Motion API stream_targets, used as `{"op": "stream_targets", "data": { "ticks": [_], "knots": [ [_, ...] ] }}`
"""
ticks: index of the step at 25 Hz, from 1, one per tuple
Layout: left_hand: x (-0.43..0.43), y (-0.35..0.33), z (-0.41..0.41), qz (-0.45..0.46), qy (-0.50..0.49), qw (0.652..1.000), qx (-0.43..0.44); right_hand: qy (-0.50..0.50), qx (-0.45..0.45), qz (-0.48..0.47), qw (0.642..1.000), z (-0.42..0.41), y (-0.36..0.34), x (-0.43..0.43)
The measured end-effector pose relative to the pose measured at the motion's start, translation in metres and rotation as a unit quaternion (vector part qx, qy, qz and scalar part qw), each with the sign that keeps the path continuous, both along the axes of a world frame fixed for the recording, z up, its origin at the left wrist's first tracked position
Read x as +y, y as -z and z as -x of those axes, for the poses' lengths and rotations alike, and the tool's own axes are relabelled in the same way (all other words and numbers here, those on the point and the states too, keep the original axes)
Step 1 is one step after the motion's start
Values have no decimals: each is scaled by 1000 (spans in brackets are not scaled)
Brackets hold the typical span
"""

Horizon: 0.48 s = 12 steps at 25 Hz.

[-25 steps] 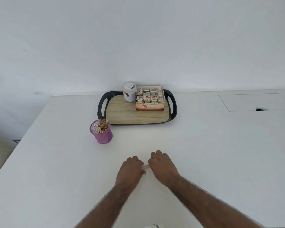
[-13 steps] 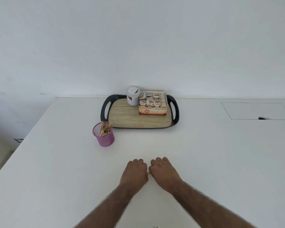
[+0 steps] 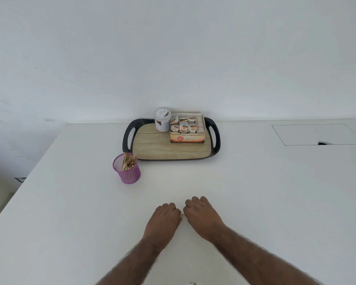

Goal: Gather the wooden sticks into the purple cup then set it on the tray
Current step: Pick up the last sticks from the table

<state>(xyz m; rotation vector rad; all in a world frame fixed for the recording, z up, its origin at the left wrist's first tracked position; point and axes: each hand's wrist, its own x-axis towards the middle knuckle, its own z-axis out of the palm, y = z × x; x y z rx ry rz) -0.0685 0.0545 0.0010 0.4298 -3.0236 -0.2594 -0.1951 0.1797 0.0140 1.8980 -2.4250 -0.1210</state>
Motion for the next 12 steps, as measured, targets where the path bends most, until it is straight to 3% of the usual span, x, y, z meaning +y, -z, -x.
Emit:
{"op": "stream_targets", "data": {
  "ticks": [7, 12],
  "knots": [
    [-3, -10, 12, 61, 34, 997, -27, 30, -37, 23, 999, -4, -1, -4],
    [-7, -10, 18, 29, 40, 998, -44, 31, -68, 15, 997, -1, 0, 7]
  ]
}}
